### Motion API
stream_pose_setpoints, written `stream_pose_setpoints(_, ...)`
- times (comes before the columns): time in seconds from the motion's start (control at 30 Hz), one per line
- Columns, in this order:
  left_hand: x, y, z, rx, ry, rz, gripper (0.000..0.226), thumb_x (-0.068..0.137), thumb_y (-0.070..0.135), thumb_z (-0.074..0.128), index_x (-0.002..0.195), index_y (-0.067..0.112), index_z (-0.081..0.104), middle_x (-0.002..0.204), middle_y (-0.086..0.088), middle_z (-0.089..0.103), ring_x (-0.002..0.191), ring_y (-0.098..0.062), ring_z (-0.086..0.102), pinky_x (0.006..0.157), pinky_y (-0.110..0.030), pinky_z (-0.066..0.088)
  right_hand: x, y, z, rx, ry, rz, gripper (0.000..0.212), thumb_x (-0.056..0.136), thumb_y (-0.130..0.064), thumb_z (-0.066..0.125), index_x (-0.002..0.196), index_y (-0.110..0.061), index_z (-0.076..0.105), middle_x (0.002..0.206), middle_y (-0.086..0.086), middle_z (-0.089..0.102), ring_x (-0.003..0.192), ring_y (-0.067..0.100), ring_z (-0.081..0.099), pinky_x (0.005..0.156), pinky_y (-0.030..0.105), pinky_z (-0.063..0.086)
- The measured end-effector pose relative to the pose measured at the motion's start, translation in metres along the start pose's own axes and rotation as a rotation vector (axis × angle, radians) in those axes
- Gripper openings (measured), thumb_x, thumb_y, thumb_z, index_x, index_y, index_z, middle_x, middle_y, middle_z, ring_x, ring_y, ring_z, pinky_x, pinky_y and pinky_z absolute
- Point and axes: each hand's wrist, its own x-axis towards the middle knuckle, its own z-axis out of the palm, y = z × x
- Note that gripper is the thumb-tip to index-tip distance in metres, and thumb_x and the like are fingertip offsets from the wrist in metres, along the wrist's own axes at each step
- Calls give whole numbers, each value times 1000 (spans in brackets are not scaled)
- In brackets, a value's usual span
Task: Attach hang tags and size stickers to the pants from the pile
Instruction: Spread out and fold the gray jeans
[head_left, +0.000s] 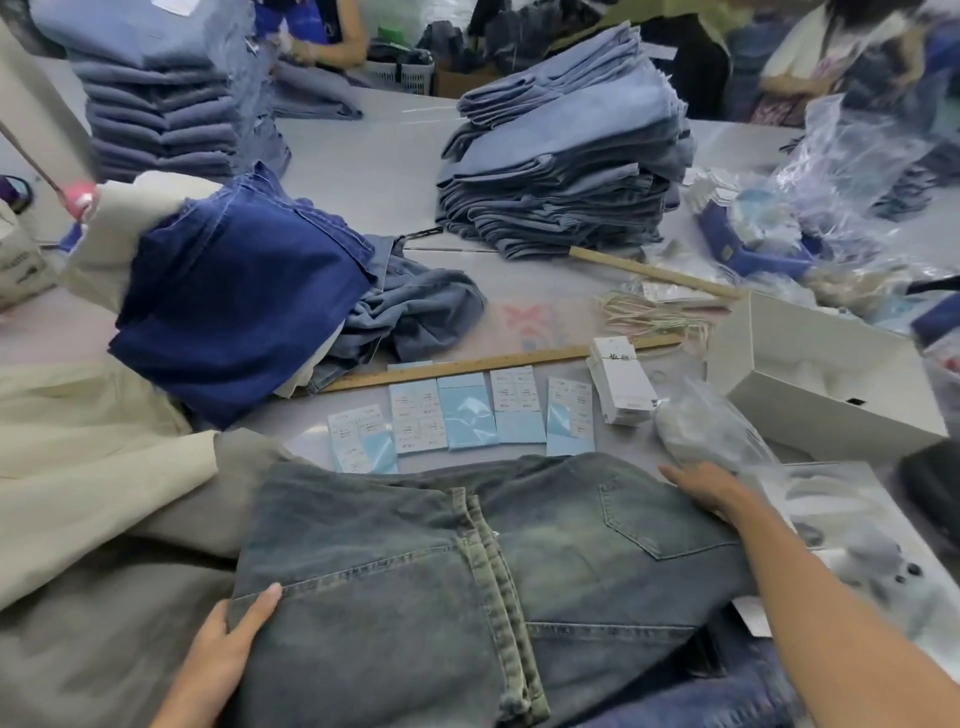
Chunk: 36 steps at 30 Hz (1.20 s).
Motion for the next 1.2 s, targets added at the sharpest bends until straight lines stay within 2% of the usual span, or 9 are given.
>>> stream_pose_setpoints(0.17,-3,6,-1,45,6,36,15,87,29,80,91,17,71,97,-6,71,91,-21,62,89,-40,43,4,35,-4,141,-79,56,85,90,-57,67,144,6,46,149,19,50,133,33,52,99,31,40)
stream_pose_setpoints(0.37,-14,5,10,179,197,21,52,83,30,85,119,5,58,123,-21,64,108,-35,60,101,-47,43,1,67,0,456,-147,96,58,99,-47,59,134,-2,61,136,20,62,124,33,59,111,42,41)
stream_pose_setpoints(0.5,-33,33,56,466,475,533,58,79,38,55,126,6,63,120,-25,64,105,-49,59,93,-57,46,-7,90,4,586,-120,179,57,92,-42,71,126,3,65,110,15,72,97,30,67,88,40,53)
stream_pose_setpoints(0.63,-80,95,190,555,-215,862,49,100,47,51,147,34,46,152,6,45,142,-20,40,114,-37,34,-15,100,3,678,-78,173,47,81,-41,83,104,-1,74,86,11,78,82,24,72,60,30,53)
stream_pose_setpoints(0.77,-112,128,317,835,-587,998,61,101,66,32,157,43,28,170,9,10,157,-18,8,127,-43,12,-21,119,2,602,-31,153,41,79,-47,82,90,-10,68,82,2,72,73,13,65,51,22,46)
stream_pose_setpoints(0.93,-124,132,374,968,-620,965,58,97,66,27,150,44,37,161,14,35,149,-20,24,122,-59,15,-17,146,-15,502,84,128,46,86,-49,74,106,-8,65,88,1,67,79,19,63,60,26,47)
stream_pose_setpoints(1.03,-127,133,374,931,-611,1017,49,101,55,37,147,40,44,155,15,42,144,-15,32,121,-52,20,-21,158,-28,537,10,160,41,85,-53,74,88,-13,64,78,-2,66,73,15,61,50,20,44)
stream_pose_setpoints(1.13,-149,139,371,749,-562,1145,41,102,43,47,139,30,55,144,11,54,135,-15,45,116,-43,31,-28,167,-35,569,-102,194,40,82,-60,74,84,-21,66,63,-2,70,66,17,62,59,26,45)
stream_pose_setpoints(1.2,-176,147,374,621,-545,1207,46,97,54,47,133,28,61,132,6,61,123,-17,53,107,-41,40,-29,171,-38,627,-168,217,36,86,-55,72,83,-20,66,60,-1,66,55,13,57,57,26,43)
